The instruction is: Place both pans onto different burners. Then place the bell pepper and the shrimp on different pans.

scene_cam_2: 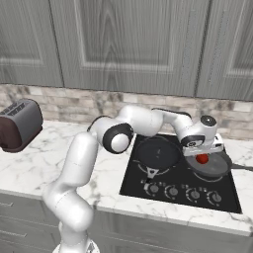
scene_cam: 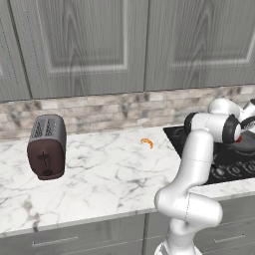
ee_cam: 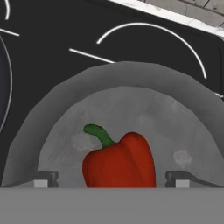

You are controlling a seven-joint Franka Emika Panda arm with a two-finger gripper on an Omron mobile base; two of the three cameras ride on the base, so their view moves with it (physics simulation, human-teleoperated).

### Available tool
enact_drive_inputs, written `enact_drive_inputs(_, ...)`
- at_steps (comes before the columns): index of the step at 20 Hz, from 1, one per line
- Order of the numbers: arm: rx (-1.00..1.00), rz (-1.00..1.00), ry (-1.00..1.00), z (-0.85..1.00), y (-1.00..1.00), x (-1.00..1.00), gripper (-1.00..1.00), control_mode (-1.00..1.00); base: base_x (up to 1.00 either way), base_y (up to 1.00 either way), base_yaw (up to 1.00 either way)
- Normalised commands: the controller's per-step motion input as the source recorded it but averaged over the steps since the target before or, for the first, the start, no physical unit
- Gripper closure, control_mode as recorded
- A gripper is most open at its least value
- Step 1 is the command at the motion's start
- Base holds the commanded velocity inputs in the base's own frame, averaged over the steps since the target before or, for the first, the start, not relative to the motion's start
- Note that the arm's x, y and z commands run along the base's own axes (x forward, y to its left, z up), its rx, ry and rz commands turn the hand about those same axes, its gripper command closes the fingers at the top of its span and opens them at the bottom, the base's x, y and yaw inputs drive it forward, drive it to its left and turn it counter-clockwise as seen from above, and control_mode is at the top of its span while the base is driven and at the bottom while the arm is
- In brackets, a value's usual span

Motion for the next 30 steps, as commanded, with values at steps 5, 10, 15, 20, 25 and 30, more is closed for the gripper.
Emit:
enact_drive_inputs(5, 0.0, 0.0, 0.0, 0.0, 0.0, 0.0, -1.0, -1.0, 0.0, 0.0, 0.0)
enact_drive_inputs(10, 0.0, 0.0, -0.03, 0.0, 0.03, 0.0, -1.0, -1.0, 0.0, 0.0, 0.0)
enact_drive_inputs(15, 0.0, 0.0, -0.02, 0.06, 0.05, 0.0, -1.0, -1.0, 0.0, 0.0, 0.0)
enact_drive_inputs(20, 0.0, 0.0, -0.01, 0.13, 0.04, 0.0, -1.0, -1.0, 0.0, 0.0, 0.0)
enact_drive_inputs(25, 0.0, 0.0, 0.0, 0.11, 0.0, 0.0, -1.0, -1.0, 0.0, 0.0, 0.0)
enact_drive_inputs(30, 0.0, 0.0, 0.0, 0.05, 0.09, 0.0, -1.0, -1.0, 0.0, 0.0, 0.0)
